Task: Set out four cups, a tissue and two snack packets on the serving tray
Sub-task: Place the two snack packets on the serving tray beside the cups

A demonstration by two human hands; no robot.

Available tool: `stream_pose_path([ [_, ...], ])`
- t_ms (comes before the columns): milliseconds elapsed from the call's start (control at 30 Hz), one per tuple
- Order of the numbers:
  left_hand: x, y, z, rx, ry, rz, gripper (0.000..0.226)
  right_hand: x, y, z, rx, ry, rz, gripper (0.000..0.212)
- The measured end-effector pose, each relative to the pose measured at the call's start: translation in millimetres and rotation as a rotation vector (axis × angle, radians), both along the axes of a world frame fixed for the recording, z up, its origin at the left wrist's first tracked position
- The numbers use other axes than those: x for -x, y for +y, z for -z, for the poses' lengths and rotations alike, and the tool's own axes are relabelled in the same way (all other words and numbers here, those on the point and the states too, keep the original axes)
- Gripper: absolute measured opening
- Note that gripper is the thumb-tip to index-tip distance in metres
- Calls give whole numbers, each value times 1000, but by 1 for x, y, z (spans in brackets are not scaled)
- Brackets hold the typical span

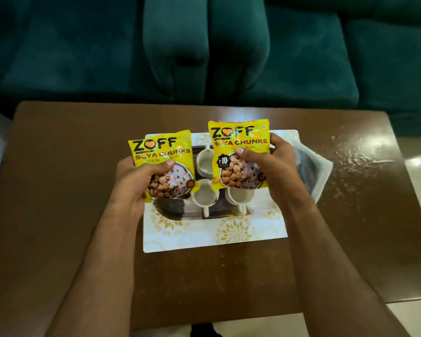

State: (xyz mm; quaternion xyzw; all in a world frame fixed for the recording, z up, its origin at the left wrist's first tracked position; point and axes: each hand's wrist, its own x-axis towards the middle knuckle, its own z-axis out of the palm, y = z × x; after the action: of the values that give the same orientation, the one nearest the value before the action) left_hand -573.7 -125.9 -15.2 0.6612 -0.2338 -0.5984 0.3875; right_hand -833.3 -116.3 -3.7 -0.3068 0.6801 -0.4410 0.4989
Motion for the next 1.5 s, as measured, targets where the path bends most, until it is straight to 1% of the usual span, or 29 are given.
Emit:
stream_pose_path([
  [200, 2, -18, 13, 10, -93, 38, 16, 60, 5, 6, 28, 97, 48, 41],
  [267, -2, -23, 19, -14, -129, 67, 21, 71, 8, 10, 23, 122, 54, 42],
  [333, -7, -26, 24, -82, -119, 117, 24, 78, 10, 16, 20, 149, 52, 41],
  [400, -11, -26, 26, -123, -111, 131, 19, 83, 11, 19, 18, 163, 48, 40],
  [433, -14, -27, 27, -120, -123, 119, 21, 84, 12, 20, 17, 168, 46, 40],
  [500, -18, -27, 28, -88, -153, 94, 34, 86, 11, 22, 13, 192, 32, 40],
  [533, -20, -26, 29, -75, -158, 89, 34, 87, 11, 23, 13, 209, 27, 40],
  [600, -23, -24, 31, -77, -171, 79, 23, 88, 9, 25, 9, 248, 24, 40],
  [633, -23, -23, 33, -77, -184, 76, 21, 88, 9, 26, 6, 271, 22, 41],
  [800, -17, -13, 45, -74, -220, 69, 23, 86, 7, 35, -22, 409, -15, 47],
  [933, -5, -3, 53, -77, -228, 80, 26, 81, 8, 43, -50, 459, -18, 50],
  [1033, -1, 1, 58, -67, -261, 82, 27, 78, 11, 51, -68, 449, -13, 49],
  [1167, 0, 4, 60, -18, -320, 80, 32, 76, 20, 64, -80, 346, -26, 45],
  [1233, 2, 6, 62, 23, -405, 83, 31, 75, 23, 69, -83, 324, -24, 45],
  [1333, 9, 11, 62, 146, -669, 93, 29, 70, 25, 72, -58, 363, -1, 49],
  [1367, 11, 13, 62, 201, -743, 105, 30, 67, 25, 71, -46, 408, 3, 52],
  [1433, 14, 15, 66, 273, -853, 151, 36, 62, 25, 70, -28, 558, 1, 57],
  [1500, 16, 16, 71, 268, -889, 165, 54, 58, 26, 70, -15, 697, -4, 67],
])
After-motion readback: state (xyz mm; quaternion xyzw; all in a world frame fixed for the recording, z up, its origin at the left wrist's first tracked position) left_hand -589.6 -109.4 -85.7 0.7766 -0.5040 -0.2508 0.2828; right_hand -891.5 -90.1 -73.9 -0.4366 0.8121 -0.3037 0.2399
